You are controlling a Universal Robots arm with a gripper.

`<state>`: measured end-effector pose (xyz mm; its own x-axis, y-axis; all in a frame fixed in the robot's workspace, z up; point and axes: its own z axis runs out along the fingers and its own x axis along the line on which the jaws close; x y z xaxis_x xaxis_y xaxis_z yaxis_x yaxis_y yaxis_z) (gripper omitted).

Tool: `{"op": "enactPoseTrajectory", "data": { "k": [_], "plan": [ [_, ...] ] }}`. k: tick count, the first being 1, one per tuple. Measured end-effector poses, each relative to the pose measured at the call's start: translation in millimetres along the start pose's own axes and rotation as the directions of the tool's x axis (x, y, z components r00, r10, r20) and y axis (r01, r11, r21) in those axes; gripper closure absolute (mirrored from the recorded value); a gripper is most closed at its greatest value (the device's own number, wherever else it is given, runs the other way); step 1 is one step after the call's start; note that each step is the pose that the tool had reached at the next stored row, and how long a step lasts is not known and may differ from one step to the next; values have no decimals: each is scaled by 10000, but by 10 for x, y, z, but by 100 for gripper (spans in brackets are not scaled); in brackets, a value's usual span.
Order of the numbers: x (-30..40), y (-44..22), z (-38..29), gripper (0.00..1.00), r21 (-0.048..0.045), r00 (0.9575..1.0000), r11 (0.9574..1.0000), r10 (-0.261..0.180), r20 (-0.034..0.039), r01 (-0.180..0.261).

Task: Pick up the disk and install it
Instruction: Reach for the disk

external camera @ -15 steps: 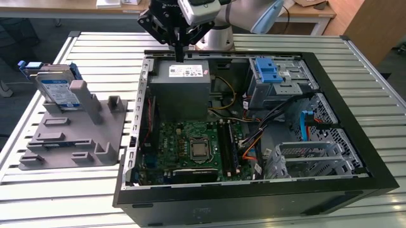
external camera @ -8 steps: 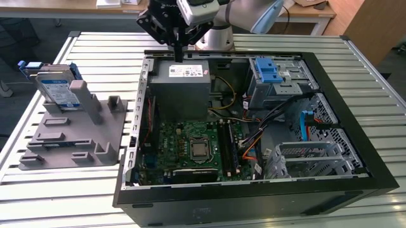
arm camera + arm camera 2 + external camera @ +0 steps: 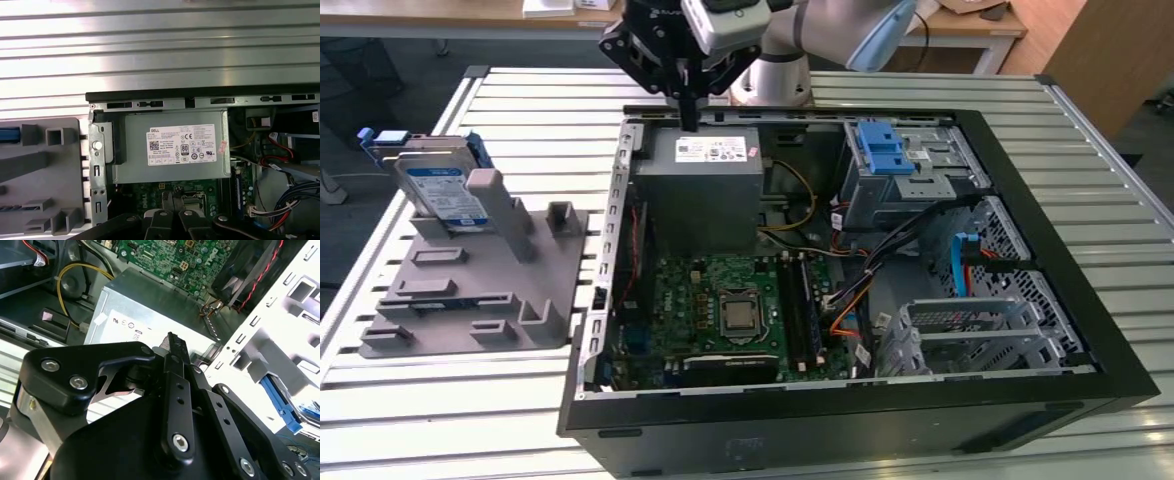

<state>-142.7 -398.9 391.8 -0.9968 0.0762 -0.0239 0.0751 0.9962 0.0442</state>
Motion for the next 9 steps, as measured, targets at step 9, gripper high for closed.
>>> {"op": "enactPoseTrajectory", "data": {
  "k": [9],
  "plan": [
    [67, -1, 2, 89, -1, 10000, 10000, 0, 0, 0]
  ]
}}
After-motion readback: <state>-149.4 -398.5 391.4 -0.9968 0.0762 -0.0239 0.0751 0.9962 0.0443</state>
